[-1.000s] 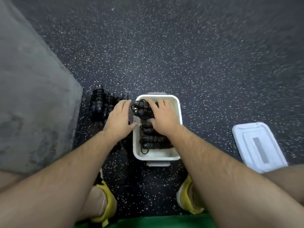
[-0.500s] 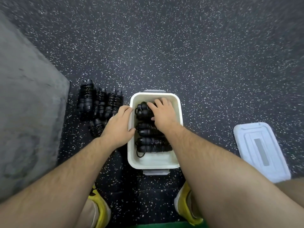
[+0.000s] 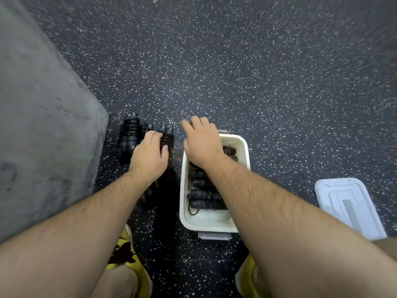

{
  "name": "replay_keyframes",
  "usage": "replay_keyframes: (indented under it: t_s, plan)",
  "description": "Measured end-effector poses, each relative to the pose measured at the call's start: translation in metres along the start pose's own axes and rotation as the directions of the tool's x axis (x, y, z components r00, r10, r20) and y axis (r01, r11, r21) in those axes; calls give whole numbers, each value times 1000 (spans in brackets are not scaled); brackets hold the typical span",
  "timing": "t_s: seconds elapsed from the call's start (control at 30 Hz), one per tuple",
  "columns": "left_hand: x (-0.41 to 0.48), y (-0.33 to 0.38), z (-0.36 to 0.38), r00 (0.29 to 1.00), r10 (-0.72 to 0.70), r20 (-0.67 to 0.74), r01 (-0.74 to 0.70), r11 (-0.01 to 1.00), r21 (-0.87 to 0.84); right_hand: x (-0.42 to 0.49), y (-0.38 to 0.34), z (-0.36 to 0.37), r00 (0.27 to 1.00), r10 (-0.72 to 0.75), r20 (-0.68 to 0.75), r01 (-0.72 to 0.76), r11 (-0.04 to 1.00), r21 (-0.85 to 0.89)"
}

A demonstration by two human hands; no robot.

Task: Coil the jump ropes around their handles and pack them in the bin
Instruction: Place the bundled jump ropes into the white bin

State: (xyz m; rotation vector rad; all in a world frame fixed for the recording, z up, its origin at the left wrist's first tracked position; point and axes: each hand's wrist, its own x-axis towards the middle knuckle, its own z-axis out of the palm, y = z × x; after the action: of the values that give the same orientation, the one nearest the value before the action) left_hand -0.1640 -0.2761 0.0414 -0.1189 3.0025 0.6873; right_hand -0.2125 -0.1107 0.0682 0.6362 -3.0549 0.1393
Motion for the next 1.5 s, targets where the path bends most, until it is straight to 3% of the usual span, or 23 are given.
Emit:
replay_keyframes:
  t_s: [0.1, 0.17, 0.23, 0.3, 0.37, 0.47, 0.57, 0.7, 0.77, 0.83, 0.9, 1.03, 1.17, 1.23, 1.37, 1.5]
  plan:
    - [21, -25, -11, 993, -107, -45, 111, 989, 99, 20, -39, 4, 997, -74, 29, 74, 997, 22]
    - [35, -41, -14, 963, -261, -61, 266, 958, 109, 27, -60, 9, 992, -106, 66, 103, 994, 40]
    - [49, -55, -14, 885, -464, -39, 465, 883, 66, 29, -73, 14, 989, -127, 80, 124, 991, 50]
    - [60, -68, -10, 791, -608, 68, 609, 793, 22, 30, -80, 17, 989, -121, 89, 114, 991, 72]
    - [65, -76, -2, 723, -670, 169, 684, 729, -34, 29, -84, 18, 987, -107, 120, 98, 992, 78]
    - [65, -78, 8, 711, -687, 150, 702, 703, -111, 25, -85, 20, 986, -86, 141, 77, 995, 68]
    - [55, -74, 7, 794, -607, 31, 607, 790, -83, 17, -83, 19, 990, -88, 109, 81, 994, 67]
    - [28, -63, -11, 977, -187, -101, 190, 982, 17, 10, -67, 7, 989, -141, 36, 140, 990, 16]
    - [18, -47, -22, 994, 59, -93, -56, 998, 39, 6, -54, -1, 986, -166, 8, 166, 986, -3]
    - [12, -23, -29, 959, 281, -37, -278, 958, 66, -3, -36, -10, 987, -160, 21, 161, 987, -28]
    - [4, 3, -27, 909, 416, 8, -415, 906, 82, -14, -13, -19, 986, -156, 62, 159, 985, -59]
    - [-13, 39, -7, 891, 438, 117, -439, 898, -22, -45, 26, -26, 985, -86, 149, 98, 992, -76]
    - [-16, 56, 12, 898, 408, 166, -420, 907, 45, -82, 48, -15, 988, 41, 148, -39, 999, -16]
    - [-23, 56, 18, 911, 351, 215, -372, 926, 63, -98, 49, -4, 981, 50, 190, -47, 999, -18]
    - [-36, 45, 28, 870, 351, 348, -394, 917, 61, -116, 40, 20, 970, 9, 241, -7, 1000, -10]
    - [-42, 38, 38, 867, 364, 340, -410, 910, 70, -117, 33, 39, 971, -25, 238, 20, 999, 26]
